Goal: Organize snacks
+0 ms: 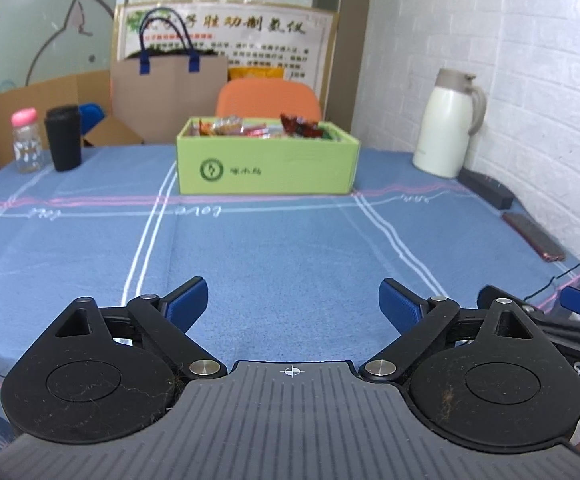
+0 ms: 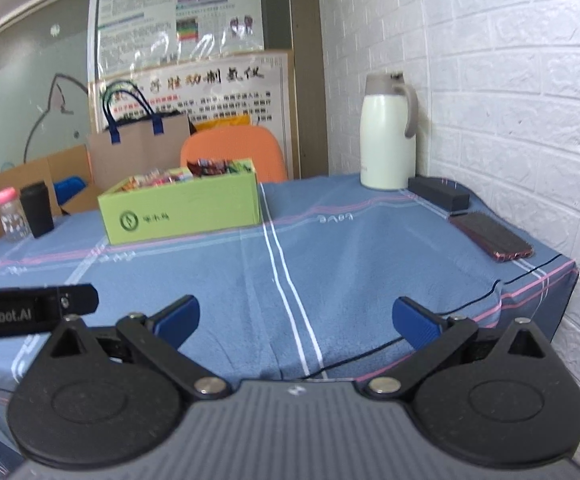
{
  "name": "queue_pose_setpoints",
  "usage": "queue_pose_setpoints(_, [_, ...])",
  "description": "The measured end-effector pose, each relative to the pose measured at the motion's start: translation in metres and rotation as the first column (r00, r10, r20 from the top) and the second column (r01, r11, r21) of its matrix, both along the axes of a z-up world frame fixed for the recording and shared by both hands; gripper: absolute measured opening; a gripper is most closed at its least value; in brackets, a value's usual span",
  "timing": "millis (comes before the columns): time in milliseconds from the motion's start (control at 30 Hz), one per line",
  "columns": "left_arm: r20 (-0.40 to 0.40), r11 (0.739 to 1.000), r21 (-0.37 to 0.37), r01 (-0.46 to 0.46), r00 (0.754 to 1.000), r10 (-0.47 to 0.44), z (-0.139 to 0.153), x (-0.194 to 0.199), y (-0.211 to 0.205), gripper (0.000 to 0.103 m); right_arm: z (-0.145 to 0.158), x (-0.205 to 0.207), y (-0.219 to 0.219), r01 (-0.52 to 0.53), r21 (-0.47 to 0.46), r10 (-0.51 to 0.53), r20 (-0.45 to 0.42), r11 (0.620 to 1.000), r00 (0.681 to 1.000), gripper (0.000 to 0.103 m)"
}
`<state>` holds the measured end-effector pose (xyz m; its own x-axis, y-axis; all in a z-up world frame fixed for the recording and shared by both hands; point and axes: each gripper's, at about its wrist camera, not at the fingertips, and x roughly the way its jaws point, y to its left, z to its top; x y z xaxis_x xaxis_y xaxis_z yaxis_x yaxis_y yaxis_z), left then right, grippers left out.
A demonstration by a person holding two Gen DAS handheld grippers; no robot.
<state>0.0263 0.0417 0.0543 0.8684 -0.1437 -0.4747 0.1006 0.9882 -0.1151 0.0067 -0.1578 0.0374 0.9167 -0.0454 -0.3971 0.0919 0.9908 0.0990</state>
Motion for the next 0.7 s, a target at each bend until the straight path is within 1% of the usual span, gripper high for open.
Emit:
queue_pose_setpoints(100, [0.018,1.000,0.007,0.001,1.000,-0.001,0.003,-0.002,0.001,0.083,0.001,0.000,0.004,-0.006,0.000,0.006,0.004,1.000,1.000,0.102])
queue_pose_setpoints(233, [-0.008,1.000,-0.002,-0.011,1.000,0.011,-0.001,0.004,0.005,0.083,-0.001,0.003,0.005,-0.015,0.001,0.015,-0.004,1.000,1.000,0.102])
queue_pose_setpoints(433, [-0.043,1.000,-0.007,-0.013,0.999,0.013,-0.007,0.009,0.004,0.077,-0.003,0.004,0.005,-0.010,0.004,0.010,-0.011,1.000,1.000,0.102])
queue_pose_setpoints(500, [-0.041,1.000,-0.011,-0.017,0.999,0.017,-0.008,0.009,0.004,0.072,-0.003,0.004,0.005,-0.011,0.005,0.011,-0.013,1.000,1.000,0.102])
queue_pose_setpoints(567, [-0.051,1.000,-0.023,-0.021,0.998,0.019,-0.009,0.009,0.005,0.069,-0.004,0.005,0.006,-0.014,0.004,0.014,-0.016,1.000,1.000,0.102])
queue_pose_setpoints(633, [-0.063,0.999,-0.045,-0.014,0.998,0.011,-0.010,0.011,0.008,0.068,-0.005,0.005,0.007,-0.016,0.002,0.016,-0.017,1.000,1.000,0.102])
queue_pose_setpoints(700, [-0.065,0.999,-0.053,-0.013,0.998,0.010,-0.010,0.011,0.010,0.068,-0.005,0.006,0.006,-0.021,0.000,0.021,-0.018,1.000,1.000,0.102])
